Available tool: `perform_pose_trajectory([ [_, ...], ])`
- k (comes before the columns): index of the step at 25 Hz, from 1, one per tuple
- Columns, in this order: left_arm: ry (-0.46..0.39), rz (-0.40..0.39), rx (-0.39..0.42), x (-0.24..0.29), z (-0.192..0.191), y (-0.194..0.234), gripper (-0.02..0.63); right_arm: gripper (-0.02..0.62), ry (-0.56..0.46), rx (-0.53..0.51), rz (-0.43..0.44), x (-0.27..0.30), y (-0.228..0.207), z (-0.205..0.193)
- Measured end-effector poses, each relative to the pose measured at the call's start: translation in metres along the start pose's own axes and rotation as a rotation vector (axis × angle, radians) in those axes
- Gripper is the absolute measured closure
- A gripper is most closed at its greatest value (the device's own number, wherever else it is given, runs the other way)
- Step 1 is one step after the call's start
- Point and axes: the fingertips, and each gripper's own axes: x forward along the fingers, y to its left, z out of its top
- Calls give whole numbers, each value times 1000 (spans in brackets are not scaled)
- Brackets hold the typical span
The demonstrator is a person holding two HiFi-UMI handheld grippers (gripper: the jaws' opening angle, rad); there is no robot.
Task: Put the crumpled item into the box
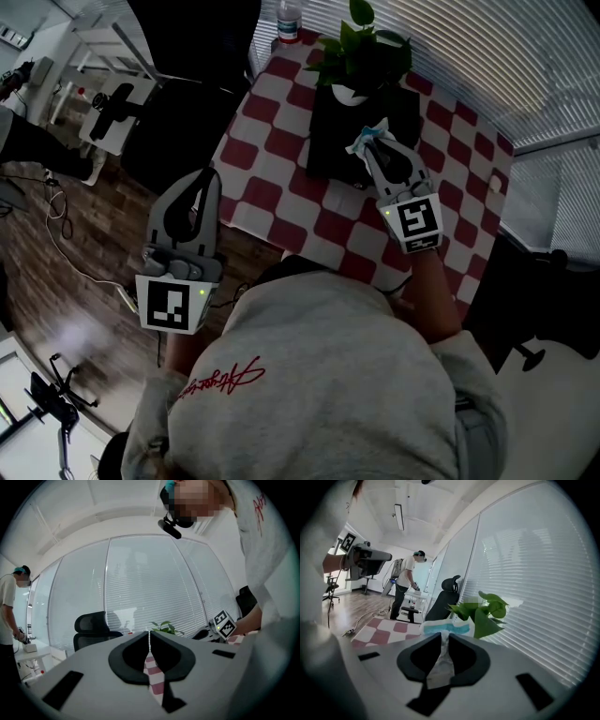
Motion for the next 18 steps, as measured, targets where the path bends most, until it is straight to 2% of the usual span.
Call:
perform_pose_trajectory([
  [18, 7, 4, 4, -3, -1, 3, 583, 534, 92, -79, 83, 17, 11, -23],
])
